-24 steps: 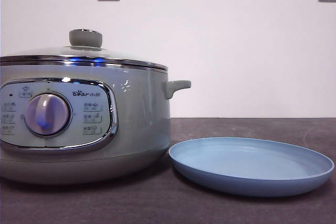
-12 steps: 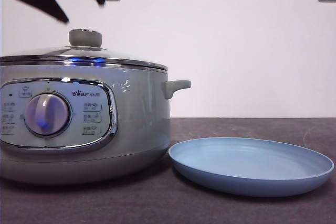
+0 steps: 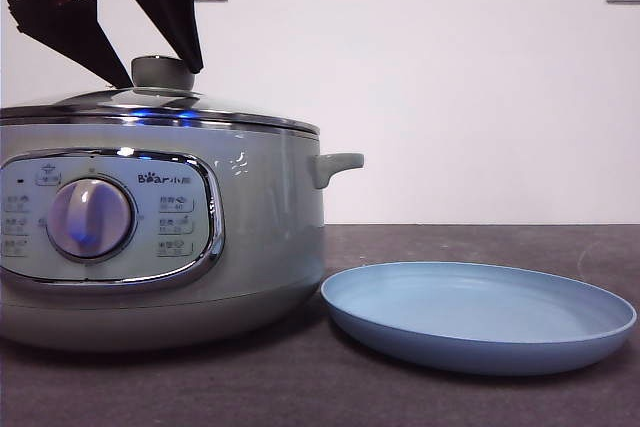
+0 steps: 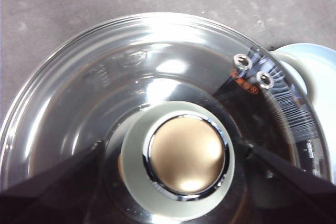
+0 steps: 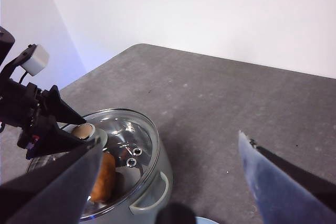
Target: Take the potato out from the steamer,put the potato on the plate,close the lid
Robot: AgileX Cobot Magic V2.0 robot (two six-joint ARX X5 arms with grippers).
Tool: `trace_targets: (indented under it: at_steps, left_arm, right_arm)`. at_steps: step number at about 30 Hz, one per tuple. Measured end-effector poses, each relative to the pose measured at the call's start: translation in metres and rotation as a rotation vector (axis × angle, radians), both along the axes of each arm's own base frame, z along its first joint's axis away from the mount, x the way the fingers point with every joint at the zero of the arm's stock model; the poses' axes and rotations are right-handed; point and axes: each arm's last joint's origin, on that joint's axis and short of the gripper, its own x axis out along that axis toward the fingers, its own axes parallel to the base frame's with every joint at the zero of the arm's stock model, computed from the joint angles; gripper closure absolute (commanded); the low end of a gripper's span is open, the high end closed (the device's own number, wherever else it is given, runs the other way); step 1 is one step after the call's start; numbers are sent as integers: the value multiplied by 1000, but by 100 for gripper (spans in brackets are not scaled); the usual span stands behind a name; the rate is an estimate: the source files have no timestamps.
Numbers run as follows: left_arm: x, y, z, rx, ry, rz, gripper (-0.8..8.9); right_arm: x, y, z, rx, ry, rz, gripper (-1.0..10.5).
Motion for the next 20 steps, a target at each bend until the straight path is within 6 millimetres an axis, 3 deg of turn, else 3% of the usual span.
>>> trace_targets:
  at_steps: [8, 20]
  left_arm:
    - [-1, -2, 0, 23, -17, -29, 828]
    - [-1, -2, 4, 29, -29, -41, 822]
  right_arm:
    - [0, 0, 0, 0, -1, -1, 509]
    - [-5, -1, 4, 6, -20, 0, 509]
